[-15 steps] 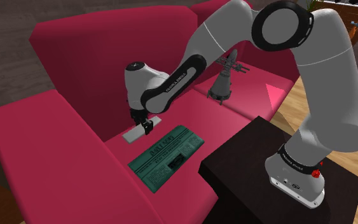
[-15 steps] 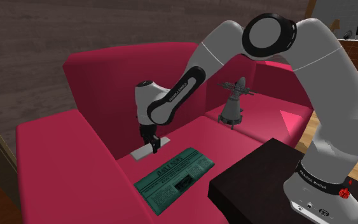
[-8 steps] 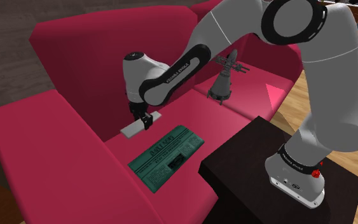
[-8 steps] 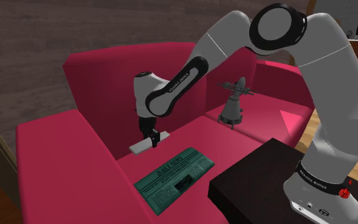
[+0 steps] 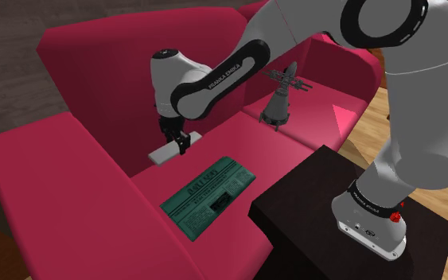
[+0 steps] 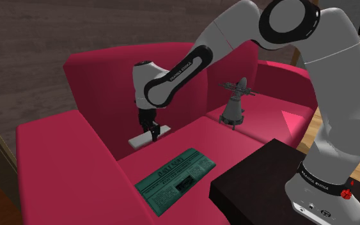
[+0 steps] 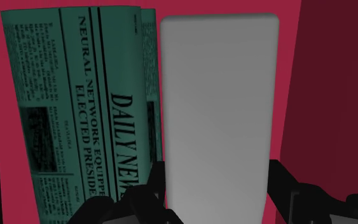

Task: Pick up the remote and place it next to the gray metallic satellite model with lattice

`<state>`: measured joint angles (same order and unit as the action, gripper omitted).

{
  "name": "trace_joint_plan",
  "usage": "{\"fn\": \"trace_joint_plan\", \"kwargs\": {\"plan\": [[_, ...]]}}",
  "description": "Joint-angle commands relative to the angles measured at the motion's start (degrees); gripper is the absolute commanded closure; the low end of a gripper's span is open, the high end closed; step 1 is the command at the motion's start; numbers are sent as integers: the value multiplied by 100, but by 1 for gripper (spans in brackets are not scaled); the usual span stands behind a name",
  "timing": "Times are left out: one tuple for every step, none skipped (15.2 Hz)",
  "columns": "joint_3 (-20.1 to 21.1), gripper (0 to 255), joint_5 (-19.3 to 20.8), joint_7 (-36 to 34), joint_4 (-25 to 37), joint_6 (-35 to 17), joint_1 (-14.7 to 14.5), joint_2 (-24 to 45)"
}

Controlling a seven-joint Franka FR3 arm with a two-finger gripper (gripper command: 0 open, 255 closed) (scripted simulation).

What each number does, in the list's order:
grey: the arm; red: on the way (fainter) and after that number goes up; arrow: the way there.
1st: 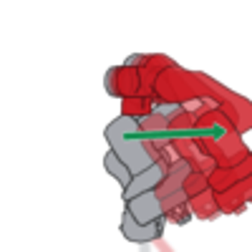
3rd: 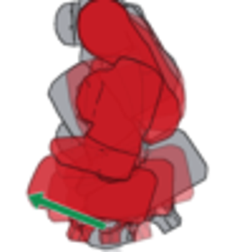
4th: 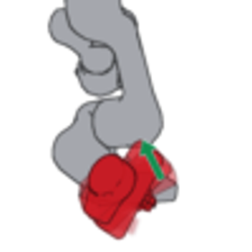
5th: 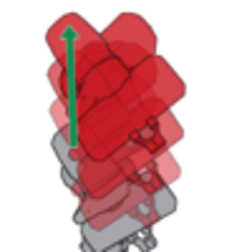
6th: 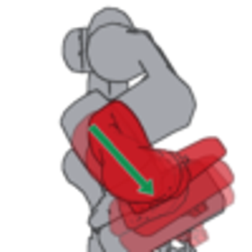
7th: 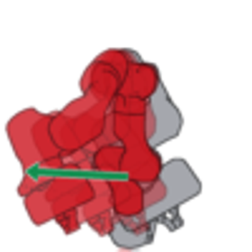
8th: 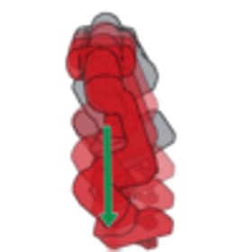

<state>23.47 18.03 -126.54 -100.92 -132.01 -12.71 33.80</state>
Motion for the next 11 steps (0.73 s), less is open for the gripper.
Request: {"fn": "trace_joint_plan", "kwargs": {"plan": [[39, 255, -53, 36, -21, 92, 37, -117], [57, 255, -78, 52, -12, 146, 49, -165], [74, 255, -102, 67, -2, 199, 60, -212], [91, 255, -127, 83, 9, 254, 71, -257], [107, 255, -151, 98, 21, 309, 82, -303], [123, 255, -175, 113, 35, 364, 93, -347], [138, 255, -200, 129, 50, 420, 103, -391], [153, 255, -223, 144, 67, 476, 113, -434], [168, 255, -247, 159, 84, 533, 122, -476], [182, 255, -270, 173, 104, 590, 131, -517], [196, 255, -293, 188, 124, 648, 140, -558]]}}
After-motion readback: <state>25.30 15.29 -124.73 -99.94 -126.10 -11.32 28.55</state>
